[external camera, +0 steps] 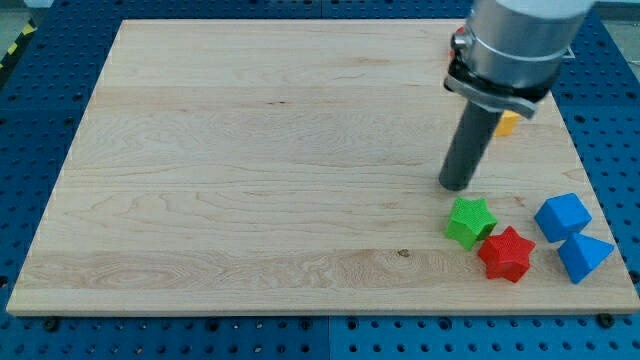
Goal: Separate the line of blocks
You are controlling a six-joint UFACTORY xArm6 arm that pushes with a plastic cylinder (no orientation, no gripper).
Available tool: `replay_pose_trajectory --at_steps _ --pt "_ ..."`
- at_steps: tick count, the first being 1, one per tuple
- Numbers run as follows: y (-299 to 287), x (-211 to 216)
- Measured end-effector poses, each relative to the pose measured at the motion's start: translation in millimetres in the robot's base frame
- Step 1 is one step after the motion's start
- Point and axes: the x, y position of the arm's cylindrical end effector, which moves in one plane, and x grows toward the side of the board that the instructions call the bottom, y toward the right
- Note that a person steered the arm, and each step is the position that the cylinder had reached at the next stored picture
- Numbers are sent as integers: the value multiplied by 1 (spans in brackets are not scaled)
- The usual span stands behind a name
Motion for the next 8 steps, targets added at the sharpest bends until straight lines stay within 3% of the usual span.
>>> replay_pose_trajectory --at_steps 6,8 --pt "-16 -226" --pt "30 -258"
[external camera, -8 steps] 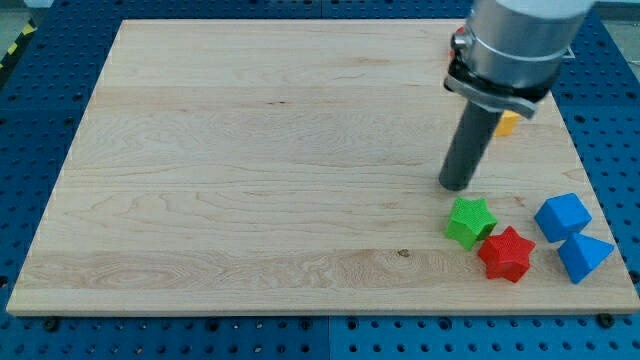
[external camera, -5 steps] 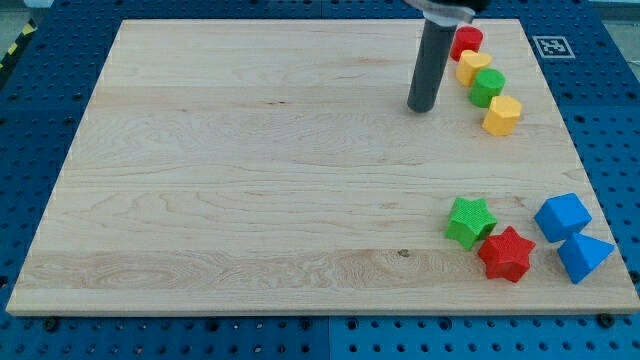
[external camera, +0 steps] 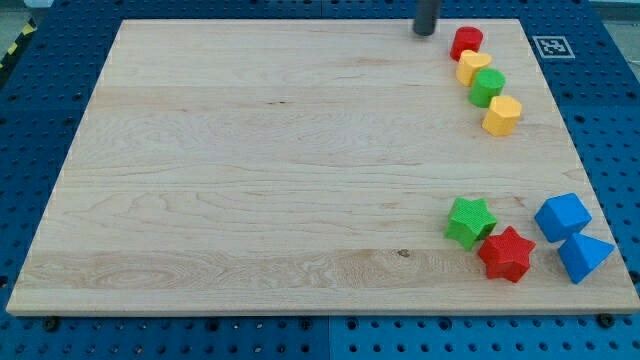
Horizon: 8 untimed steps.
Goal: Separate the line of blocks
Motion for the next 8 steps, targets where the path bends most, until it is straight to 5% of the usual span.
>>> replay_pose_trajectory --at_steps 1,8 --pt "41 2" --pt "42 121"
